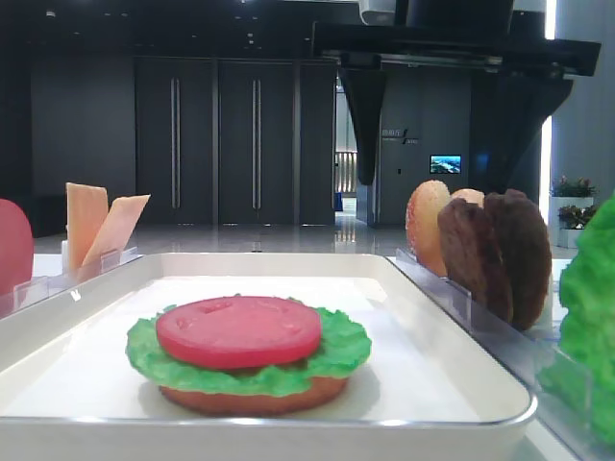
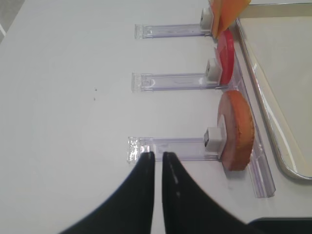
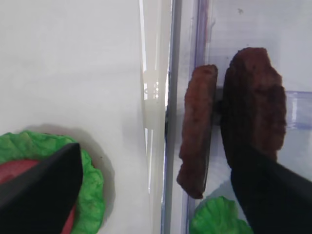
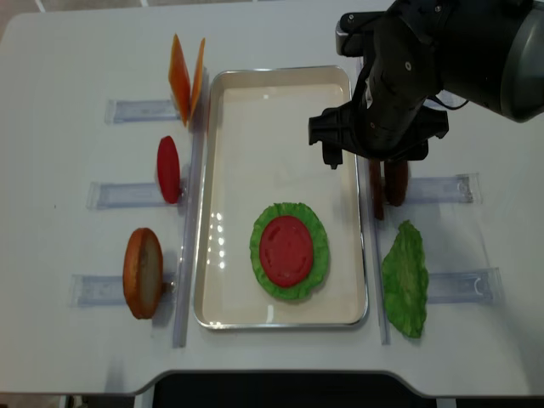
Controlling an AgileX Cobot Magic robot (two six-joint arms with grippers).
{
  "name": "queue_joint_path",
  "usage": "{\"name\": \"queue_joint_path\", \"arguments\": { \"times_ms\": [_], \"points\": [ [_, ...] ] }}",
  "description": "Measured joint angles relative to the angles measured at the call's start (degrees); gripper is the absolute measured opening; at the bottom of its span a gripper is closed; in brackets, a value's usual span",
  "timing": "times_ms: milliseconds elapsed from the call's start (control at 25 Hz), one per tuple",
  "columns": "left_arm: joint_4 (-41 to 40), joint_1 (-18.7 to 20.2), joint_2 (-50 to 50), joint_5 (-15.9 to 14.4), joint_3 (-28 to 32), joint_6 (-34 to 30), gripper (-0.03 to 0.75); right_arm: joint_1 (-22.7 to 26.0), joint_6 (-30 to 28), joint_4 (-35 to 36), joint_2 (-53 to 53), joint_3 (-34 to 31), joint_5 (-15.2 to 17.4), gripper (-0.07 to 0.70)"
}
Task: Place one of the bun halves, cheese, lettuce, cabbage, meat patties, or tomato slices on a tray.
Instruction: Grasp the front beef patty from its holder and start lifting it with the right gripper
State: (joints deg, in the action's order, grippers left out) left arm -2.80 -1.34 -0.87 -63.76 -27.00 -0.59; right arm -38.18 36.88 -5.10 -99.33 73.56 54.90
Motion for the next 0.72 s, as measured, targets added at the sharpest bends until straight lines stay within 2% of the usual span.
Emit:
{"name": "queue_joint_path", "arguments": {
  "times_ms": [280, 720],
  "points": [
    [0.0, 0.0, 0.0, 0.0, 0.0, 0.0, 0.003, 0.0, 0.16, -0.46, -0.07, 0.0, -0.07, 0.587],
    [0.0, 0.0, 0.0, 0.0, 0.0, 0.0, 0.0, 0.0, -0.26, -0.4, -3.03, 0.0, -0.52, 0.58]
  ]
}}
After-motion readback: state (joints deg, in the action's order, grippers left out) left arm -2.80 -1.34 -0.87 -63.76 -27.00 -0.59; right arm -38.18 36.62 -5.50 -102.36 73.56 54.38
